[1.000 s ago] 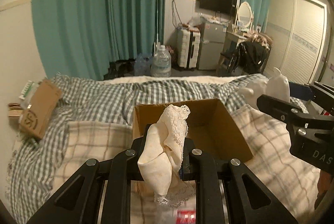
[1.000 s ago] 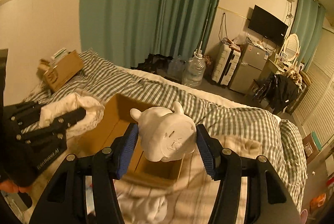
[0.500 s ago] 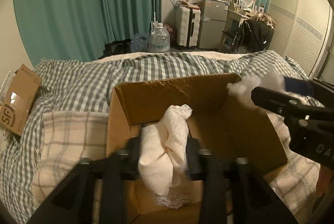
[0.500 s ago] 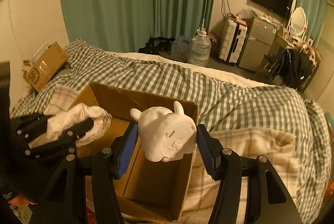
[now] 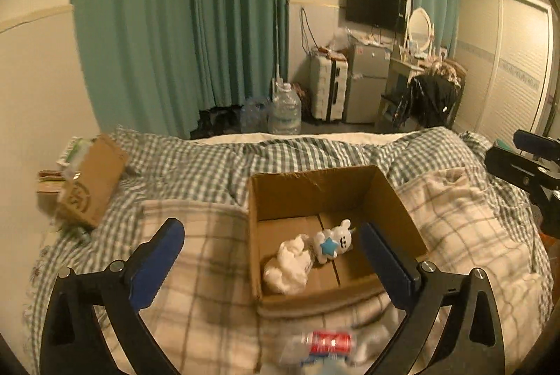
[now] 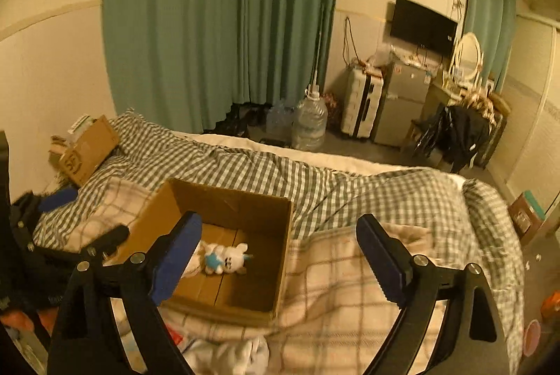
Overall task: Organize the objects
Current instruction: 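Grasp the white tape roll with the left tool while the right tool grasps the black round object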
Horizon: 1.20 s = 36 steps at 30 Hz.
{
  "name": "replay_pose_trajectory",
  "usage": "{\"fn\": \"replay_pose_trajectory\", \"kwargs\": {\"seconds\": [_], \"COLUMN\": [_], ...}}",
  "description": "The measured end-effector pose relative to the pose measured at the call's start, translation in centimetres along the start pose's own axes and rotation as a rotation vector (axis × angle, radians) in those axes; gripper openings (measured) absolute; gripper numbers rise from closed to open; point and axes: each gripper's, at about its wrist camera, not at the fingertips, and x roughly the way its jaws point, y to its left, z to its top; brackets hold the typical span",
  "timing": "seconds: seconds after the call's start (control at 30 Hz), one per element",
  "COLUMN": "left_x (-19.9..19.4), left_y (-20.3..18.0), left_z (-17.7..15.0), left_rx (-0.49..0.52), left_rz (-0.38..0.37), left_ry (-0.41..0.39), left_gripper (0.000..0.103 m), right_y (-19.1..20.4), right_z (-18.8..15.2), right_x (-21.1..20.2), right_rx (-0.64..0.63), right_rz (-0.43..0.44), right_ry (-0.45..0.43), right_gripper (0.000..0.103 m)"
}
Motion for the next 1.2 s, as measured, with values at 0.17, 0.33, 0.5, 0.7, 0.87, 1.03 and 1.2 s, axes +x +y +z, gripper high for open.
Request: {"fn": "replay_pose_trajectory", "kwargs": {"seconds": [0.17, 0.33, 0.5, 0.7, 0.87, 1.03, 1.2], "left_x": [-4.2, -6.9, -6.4, -4.7, -3.8, -3.0, -2.9], "left_y": [0.7, 0.9, 1.5, 1.4, 1.2, 1.8, 1.8], "left_z": [-2.6, -6.6, -10.9, -16.3, -17.5, -17.8, -17.8], "left_rx": [-0.014, -0.029, -0.077, -0.069, -0.051, -0.073, -0.076], "left_rz": [0.021, 0.045, 0.059, 0.081, 0.083, 0.080, 0.080], "left_ry": [-0.010, -0.005, 0.038, 0.128, 0.164, 0.192, 0.203], "left_gripper": [0.103, 0.103, 0.103, 0.103, 0.103, 0.103, 0.103], "right_y": [1.5, 3.8, 6.0, 8.2, 9.6, 10.2, 10.7], "right_z": [-1.8, -5.0, -9.2, -15.0, -17.8, -18.8, -19.3], "right_x": [-5.3, -7.7, -7.1, -2.5, 0.1, 1.9, 2.8], "right_rx": [-0.027, -0.052, -0.075, -0.139, -0.167, -0.180, -0.172], "right_rz": [0.014, 0.023, 0.032, 0.027, 0.096, 0.113, 0.183], "right_ry": [-0.025, -0.009, 0.047, 0.199, 0.314, 0.374, 0.428], "right_gripper": [0.091, 0.091, 0.091, 0.091, 0.091, 0.090, 0.031]}}
